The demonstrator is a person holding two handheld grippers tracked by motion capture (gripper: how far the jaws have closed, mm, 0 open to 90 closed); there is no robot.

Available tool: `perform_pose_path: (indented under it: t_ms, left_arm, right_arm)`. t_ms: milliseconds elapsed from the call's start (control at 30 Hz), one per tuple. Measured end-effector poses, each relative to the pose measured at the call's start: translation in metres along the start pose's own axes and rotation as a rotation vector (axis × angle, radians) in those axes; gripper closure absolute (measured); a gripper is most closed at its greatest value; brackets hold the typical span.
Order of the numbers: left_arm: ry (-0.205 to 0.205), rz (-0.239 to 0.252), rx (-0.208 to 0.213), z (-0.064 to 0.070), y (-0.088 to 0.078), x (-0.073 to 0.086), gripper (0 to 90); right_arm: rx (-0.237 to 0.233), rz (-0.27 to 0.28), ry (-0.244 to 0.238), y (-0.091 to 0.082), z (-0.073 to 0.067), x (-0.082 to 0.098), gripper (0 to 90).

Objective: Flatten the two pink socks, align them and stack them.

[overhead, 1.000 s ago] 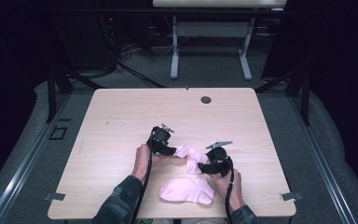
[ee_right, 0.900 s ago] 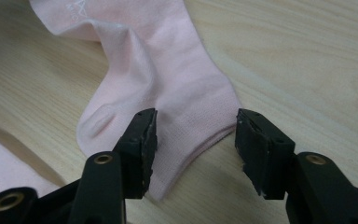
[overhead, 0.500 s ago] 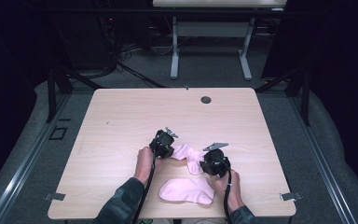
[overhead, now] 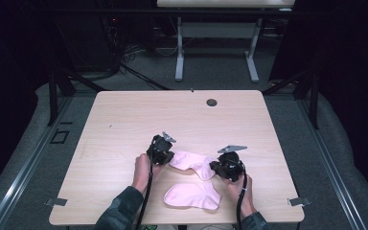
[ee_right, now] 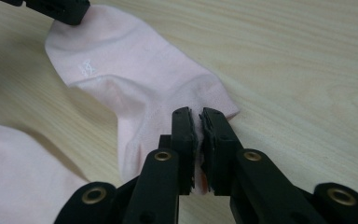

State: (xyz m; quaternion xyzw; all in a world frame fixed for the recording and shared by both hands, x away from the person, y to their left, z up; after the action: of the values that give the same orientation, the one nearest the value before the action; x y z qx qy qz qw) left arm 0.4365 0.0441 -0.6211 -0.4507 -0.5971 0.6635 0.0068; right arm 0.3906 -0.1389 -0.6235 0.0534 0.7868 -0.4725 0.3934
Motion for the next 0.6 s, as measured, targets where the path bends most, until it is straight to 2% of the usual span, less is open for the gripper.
perform_pose_path:
  t_ms: [200,333,500,600]
  left_arm:
    - [-0.001,0.078,-0.002,0.002,-0.035,0.0,89.2]
    - [-0.018,0.115,0.004,0.004,-0.054,0.004,89.1]
    - [-0.042,0.162,0.033,0.01,-0.077,0.011,89.1]
    - [-0.062,0.165,0.066,0.016,-0.086,0.018,89.1]
  right_arm:
    - [-0.036,0.016,-0.039,-0.027,-0.013,-0.008,83.4]
    - [-0.054,0.027,-0.063,-0.042,-0.022,-0.012,83.4]
    - [-0.08,0.013,-0.105,-0.06,-0.035,-0.009,83.4]
    - [-0.092,0.005,-0.126,-0.068,-0.041,-0.006,83.3]
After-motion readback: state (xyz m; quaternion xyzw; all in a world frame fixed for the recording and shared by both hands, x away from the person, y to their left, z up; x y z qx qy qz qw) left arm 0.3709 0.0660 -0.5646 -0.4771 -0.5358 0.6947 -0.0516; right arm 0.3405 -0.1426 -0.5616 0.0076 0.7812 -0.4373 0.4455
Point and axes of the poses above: each handheld gripper's, and its own axes: y roughly forward along the jaws, x roughly out of its underside, z roughly to its right, the point moved 9 cm from there along y, roughly forward along the jaws, and after that the axes turned 7 degrees about -x, right-handed, at the moved point
